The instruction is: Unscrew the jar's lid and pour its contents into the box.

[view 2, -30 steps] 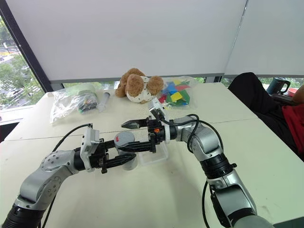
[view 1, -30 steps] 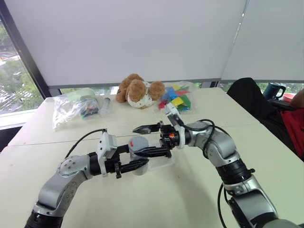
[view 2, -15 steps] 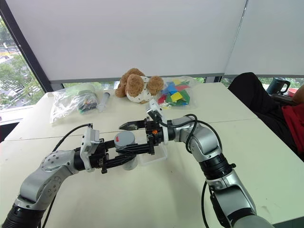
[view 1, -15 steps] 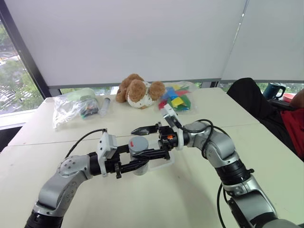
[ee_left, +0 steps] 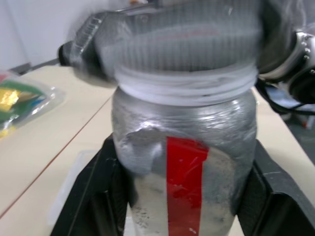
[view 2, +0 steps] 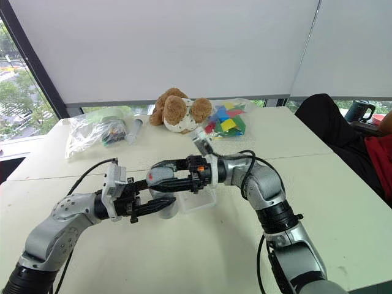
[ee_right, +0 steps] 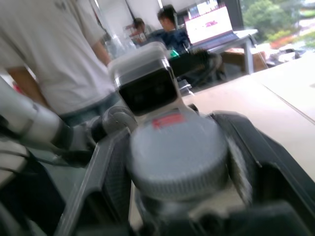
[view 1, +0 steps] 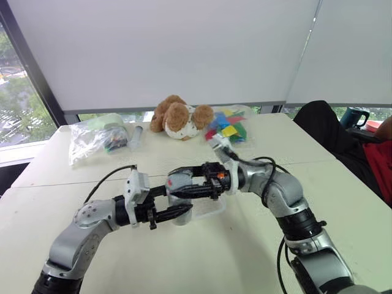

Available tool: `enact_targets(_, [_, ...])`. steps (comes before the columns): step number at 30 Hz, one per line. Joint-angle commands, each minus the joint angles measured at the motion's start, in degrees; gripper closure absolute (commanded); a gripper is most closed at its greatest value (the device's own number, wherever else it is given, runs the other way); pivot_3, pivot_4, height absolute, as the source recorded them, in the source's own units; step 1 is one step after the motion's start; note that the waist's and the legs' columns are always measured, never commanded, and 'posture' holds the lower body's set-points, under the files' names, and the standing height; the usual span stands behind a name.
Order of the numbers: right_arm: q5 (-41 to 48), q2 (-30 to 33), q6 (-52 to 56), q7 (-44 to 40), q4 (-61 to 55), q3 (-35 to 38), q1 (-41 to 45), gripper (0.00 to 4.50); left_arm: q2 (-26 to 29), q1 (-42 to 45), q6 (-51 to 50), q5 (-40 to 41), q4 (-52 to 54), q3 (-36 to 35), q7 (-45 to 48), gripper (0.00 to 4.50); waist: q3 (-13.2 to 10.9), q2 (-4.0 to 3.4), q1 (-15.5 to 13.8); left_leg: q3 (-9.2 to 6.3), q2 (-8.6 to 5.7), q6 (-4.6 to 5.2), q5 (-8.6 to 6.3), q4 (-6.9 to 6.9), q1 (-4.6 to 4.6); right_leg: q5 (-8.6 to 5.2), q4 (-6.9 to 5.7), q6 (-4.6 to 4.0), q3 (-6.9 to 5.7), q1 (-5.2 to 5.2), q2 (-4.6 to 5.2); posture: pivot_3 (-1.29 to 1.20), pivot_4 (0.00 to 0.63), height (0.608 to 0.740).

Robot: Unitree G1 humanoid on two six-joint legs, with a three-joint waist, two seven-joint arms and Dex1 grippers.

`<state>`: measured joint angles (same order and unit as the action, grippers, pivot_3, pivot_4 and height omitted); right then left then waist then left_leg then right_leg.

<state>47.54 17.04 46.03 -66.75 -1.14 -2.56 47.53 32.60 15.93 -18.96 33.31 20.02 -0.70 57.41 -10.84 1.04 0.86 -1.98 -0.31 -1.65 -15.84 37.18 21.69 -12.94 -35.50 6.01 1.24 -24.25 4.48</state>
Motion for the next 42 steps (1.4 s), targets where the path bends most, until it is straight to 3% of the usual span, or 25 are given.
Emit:
enact_targets(1, [8.2, 1.3, 5.3, 4.0, -2.0, 7.3, 0.2, 2.21, 0.4, 0.4, 1.3, -0.2, -0.1, -0.8, 0.4, 2.40, 0.0, 0.00, -0.1, 0.00, 0.00, 0.00, 0.00, 0.00, 0.00, 0.00, 0.00, 0.00, 0.00, 0.01, 0.00, 0.00, 0.150, 0.740])
enact_targets(4, [6.2, 4.0, 2.9, 6.2, -3.1, 9.9, -2.5, 2.21, 0.5, 0.8, 1.8, -0.1, -0.8, -1.2, 0.7, 2.40, 0.0, 0.01, -0.2, 0.01, -0.03, 0.00, 0.00, 0.02, 0.01, -0.01, 0.02, -0.02, 0.00, 0.01, 0.02, 0.00, 0.150, 0.740])
enact_targets(8, [-6.3, 10.9, -12.6, 5.8, -0.4, 11.7, -10.5, 2.21, 0.8, 1.1, 2.3, 0.4, -1.8, -2.6, 0.9, 2.40, 0.0, 0.02, -0.3, 0.02, -0.08, 0.00, 0.00, 0.01, 0.05, -0.01, 0.06, 0.00, -0.01, 0.01, 0.01, 0.00, 0.150, 0.740])
enact_targets(12, [-16.9, 16.9, -30.7, 4.2, 13.2, 14.5, -18.5, 2.21, 1.2, 1.2, 2.6, 0.2, -3.2, -3.2, 1.2, 2.40, 0.0, 0.03, -0.1, 0.09, -0.12, 0.00, 0.00, 0.05, 0.10, 0.00, 0.12, 0.02, 0.03, 0.00, 0.02, 0.00, 0.150, 0.740])
enact_targets(17, [-24.5, 17.3, -51.3, 6.4, 32.6, 17.2, -22.0, 2.21, 1.0, 2.4, 1.4, 0.9, -5.1, -4.1, 0.0, 2.40, 0.0, -0.01, 0.3, 0.14, -0.10, 0.01, 0.00, 0.03, 0.01, 0.00, 0.09, 0.02, 0.06, 0.04, 0.00, 0.00, 0.150, 0.740])
enact_targets(22, [-28.1, 15.6, -61.7, 13.9, 46.5, 19.0, -20.3, 2.21, 0.8, 3.5, 1.5, 0.1, -6.9, -4.1, -0.8, 2.40, 0.0, -0.03, 0.8, 0.22, -0.07, 0.01, 0.01, 0.01, -0.20, 0.00, -0.04, 0.02, 0.17, 0.14, -0.04, 0.00, 0.150, 0.740])
enact_targets(26, [-27.4, 14.6, -62.6, 15.6, 50.3, 19.9, -19.7, 2.21, 0.7, 4.9, 2.3, -1.1, -8.7, -3.6, -1.2, 2.40, 0.0, -0.03, 0.7, 0.20, -0.08, 0.01, 0.01, 0.01, -0.21, 0.00, 0.01, 0.02, 0.17, 0.20, -0.04, 0.00, 0.150, 0.740])
enact_targets(27, [-27.4, 14.5, -63.4, 15.7, 50.3, 20.0, -19.9, 1.19, 0.7, 5.2, 2.4, -1.3, -9.0, -3.4, -1.3, 2.40, 0.0, -0.04, 0.7, 0.19, -0.08, 0.01, 0.01, 0.01, -0.21, 0.00, 0.02, 0.02, 0.17, 0.20, -0.04, 0.00, 0.150, 0.740])
enact_targets(30, [-25.6, 14.8, -62.4, 14.5, 47.8, 21.3, -21.1, 0.01, -0.1, 6.8, 2.6, -2.0, -10.2, -3.0, -2.1, 2.40, 0.0, -0.04, 0.4, 0.20, -0.08, 0.01, 0.01, 0.02, -0.20, 0.00, 0.02, 0.02, 0.18, 0.21, -0.04, 0.00, 0.150, 0.740])
enact_targets(35, [-19.6, 18.3, -52.2, 11.1, 30.5, 23.2, -27.8, 0.01, 0.9, 10.2, 5.2, -8.8, -14.8, 0.5, -1.6, 2.40, 0.0, -0.11, -0.2, 0.12, -0.10, 0.01, 0.01, 0.02, -0.21, 0.00, 0.02, 0.02, 0.17, 0.24, -0.04, 0.00, 0.150, 0.740])
enact_targets(42, [-14.4, 24.3, -40.1, 6.6, 3.4, 20.6, -34.7, 0.01, -3.3, 18.4, 12.4, -17.0, -24.7, 2.5, -7.1, 2.40, 0.0, -0.11, 0.0, 0.11, -0.11, 0.01, 0.01, 0.10, -0.23, -0.01, 0.01, 0.03, 0.16, 0.29, -0.04, 0.00, 0.150, 0.740])
